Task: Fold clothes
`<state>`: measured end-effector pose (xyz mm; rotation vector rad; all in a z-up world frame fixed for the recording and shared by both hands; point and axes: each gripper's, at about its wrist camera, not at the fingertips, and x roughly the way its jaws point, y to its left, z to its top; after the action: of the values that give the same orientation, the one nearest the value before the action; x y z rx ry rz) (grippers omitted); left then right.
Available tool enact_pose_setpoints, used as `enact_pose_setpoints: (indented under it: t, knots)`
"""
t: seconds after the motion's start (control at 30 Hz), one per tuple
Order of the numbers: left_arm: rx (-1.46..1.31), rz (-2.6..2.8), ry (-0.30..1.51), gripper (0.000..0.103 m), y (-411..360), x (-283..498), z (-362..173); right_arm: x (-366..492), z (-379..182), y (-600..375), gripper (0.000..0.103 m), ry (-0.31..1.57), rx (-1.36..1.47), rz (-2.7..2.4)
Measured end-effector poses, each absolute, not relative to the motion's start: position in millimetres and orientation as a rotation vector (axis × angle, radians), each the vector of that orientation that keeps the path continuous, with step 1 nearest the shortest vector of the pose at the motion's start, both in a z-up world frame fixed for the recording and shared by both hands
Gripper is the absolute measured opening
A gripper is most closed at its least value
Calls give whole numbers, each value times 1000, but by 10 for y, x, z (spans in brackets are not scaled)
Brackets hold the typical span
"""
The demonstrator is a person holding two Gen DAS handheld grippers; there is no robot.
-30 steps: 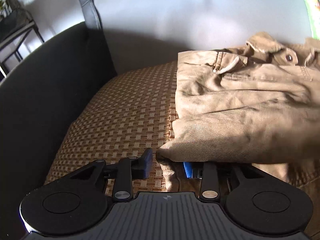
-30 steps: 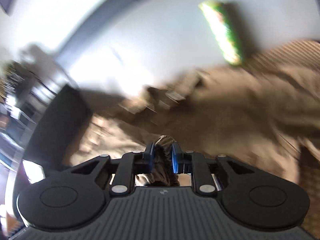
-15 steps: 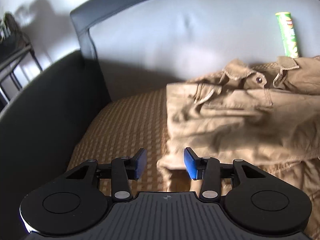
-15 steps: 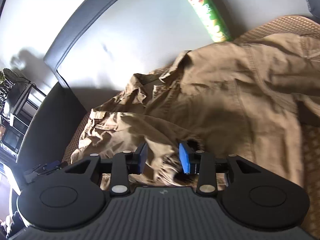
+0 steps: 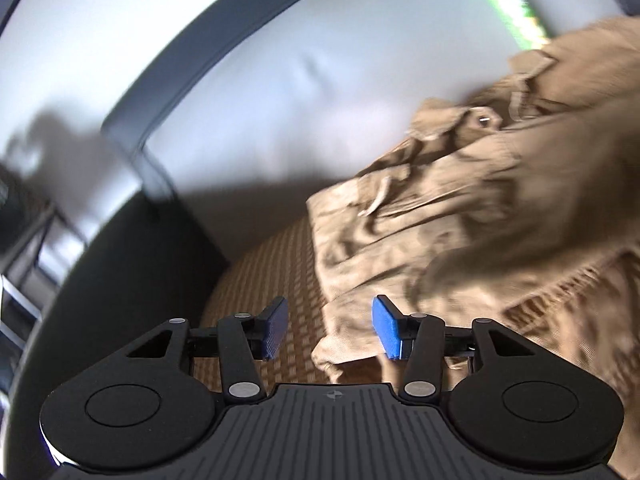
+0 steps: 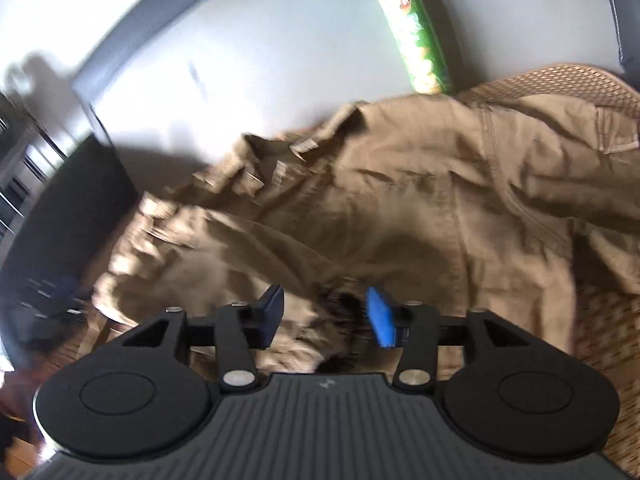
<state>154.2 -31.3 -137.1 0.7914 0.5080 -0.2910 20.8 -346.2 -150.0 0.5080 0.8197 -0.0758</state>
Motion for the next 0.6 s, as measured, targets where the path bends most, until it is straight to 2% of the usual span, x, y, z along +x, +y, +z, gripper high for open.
enact_pose_setpoints:
  t: [0.1, 0.27, 0.5, 0.57, 0.6]
  knots:
    - [888, -333, 447, 70, -397, 1424, -1470, 289, -1619, -3508, 53, 845, 526, -95]
    - [1080, -409, 334, 70, -518, 1229, -1687, 299, -1712, -3539, 54, 852, 563, -92]
    - [1149, -581, 260, 72, -695, 992, -1686, 234, -1776, -3672, 54, 823, 733, -88]
    - [1162, -609, 254, 79, -731, 959, -1714, 202, -1759, -3678, 55, 820, 731, -83]
    - [1169, -624, 250, 80, -748, 943, -1728, 197, -1757, -3682, 55, 820, 734, -81]
